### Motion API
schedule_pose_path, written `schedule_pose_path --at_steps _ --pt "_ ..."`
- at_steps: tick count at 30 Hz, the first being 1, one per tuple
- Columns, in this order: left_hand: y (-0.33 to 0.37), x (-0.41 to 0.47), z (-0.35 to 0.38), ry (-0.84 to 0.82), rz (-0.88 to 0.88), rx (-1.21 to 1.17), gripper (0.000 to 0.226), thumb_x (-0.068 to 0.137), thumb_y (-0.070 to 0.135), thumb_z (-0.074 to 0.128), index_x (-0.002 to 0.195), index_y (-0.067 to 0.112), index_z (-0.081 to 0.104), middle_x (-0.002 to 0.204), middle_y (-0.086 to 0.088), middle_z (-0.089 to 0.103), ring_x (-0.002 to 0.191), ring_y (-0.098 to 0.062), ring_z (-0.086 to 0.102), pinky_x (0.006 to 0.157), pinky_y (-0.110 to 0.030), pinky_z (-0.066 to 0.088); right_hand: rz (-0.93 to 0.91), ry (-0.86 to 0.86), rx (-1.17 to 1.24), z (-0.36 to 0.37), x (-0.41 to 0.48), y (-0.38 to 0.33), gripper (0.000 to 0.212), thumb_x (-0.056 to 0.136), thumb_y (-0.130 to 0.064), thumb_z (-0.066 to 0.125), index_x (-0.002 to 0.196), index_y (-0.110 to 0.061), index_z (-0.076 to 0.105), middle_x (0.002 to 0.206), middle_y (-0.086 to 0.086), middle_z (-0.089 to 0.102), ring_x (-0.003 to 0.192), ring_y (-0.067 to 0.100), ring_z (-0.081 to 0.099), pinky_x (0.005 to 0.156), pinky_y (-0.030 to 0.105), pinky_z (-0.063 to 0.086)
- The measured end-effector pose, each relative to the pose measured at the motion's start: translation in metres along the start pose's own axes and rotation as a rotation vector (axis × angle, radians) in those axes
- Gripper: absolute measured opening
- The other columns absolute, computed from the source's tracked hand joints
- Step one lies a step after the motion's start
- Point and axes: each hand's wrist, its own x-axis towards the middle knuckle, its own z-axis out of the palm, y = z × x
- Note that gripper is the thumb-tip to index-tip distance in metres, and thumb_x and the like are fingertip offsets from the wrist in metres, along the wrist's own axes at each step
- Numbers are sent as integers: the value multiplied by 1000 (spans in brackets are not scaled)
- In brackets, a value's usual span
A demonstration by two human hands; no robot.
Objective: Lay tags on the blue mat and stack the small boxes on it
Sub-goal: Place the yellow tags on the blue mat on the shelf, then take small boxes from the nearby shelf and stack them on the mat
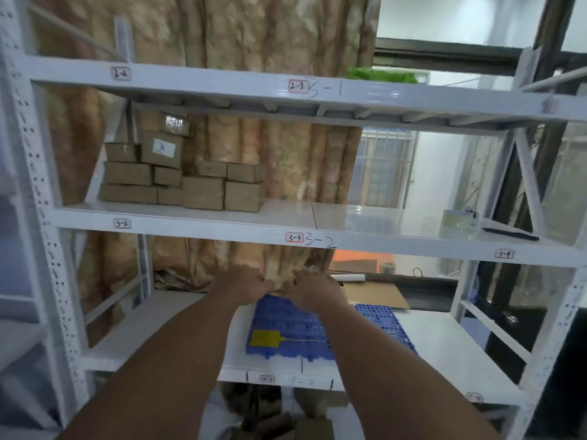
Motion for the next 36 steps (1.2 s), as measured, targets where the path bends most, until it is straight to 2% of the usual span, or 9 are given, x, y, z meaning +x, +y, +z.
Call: schedule_pose_path --at_steps 6,10,13,16,19,23,26,31,36 --pt "-49 -40 -75 76 -21 104 75 86 76 42 145 30 51 154 -2 45 137 -26 46 112 -39 37 -23 49 -17 -38 -13 -75 65 100 -58 25 156 -25 31 163 2 29 146 30 32 116 48 27" --pt "-94 -53 -104 110 -31 133 93 75 92 24 143 34 51 155 1 45 138 -26 44 112 -48 37 -101 53 -74 -52 -4 -129 65 102 -57 20 159 -25 24 168 0 18 152 25 20 122 46 17" --pt "-123 -60 -128 160 -88 149 62 95 66 40 136 24 60 141 -5 58 129 -28 54 109 -47 42 -165 93 -93 -56 10 -171 65 103 -56 17 159 -23 25 167 0 18 152 24 19 123 45 15" --pt "-151 -51 -152 172 -90 223 50 99 55 43 129 20 64 132 -7 63 121 -29 58 106 -48 44 -205 108 -70 -62 27 -211 69 102 -61 14 160 -23 23 168 0 15 154 23 16 124 44 12" --pt "-187 -31 -176 191 -174 178 62 96 60 45 144 22 51 151 -5 48 141 -29 41 119 -47 26 -205 114 -20 -70 52 -248 69 102 -62 15 159 -25 25 167 -1 20 153 23 19 123 42 14" --pt "-225 -12 -204 214 -171 153 82 89 77 39 153 26 38 163 0 30 151 -21 26 124 -44 14 -186 138 -1 -80 83 -291 70 101 -65 17 157 -26 32 164 1 28 149 27 28 120 44 22" --pt "-246 5 -219 216 -175 111 85 86 80 41 152 27 40 163 0 31 150 -22 28 123 -42 18 -195 167 -47 -84 107 -316 67 100 -65 15 155 -31 35 163 1 32 148 28 30 120 47 22" --pt "-266 24 -239 240 -177 88 92 73 88 37 144 31 52 153 -3 48 139 -28 45 113 -41 35 -176 155 -19 -91 132 -349 72 101 -63 14 156 -22 33 164 4 28 150 30 26 119 49 23" --pt "-286 48 -255 269 -140 70 88 71 91 32 136 38 57 145 0 56 131 -26 52 109 -45 40 -219 173 32 -100 137 -373 53 107 -48 23 146 -22 47 157 10 39 143 35 36 114 47 31"
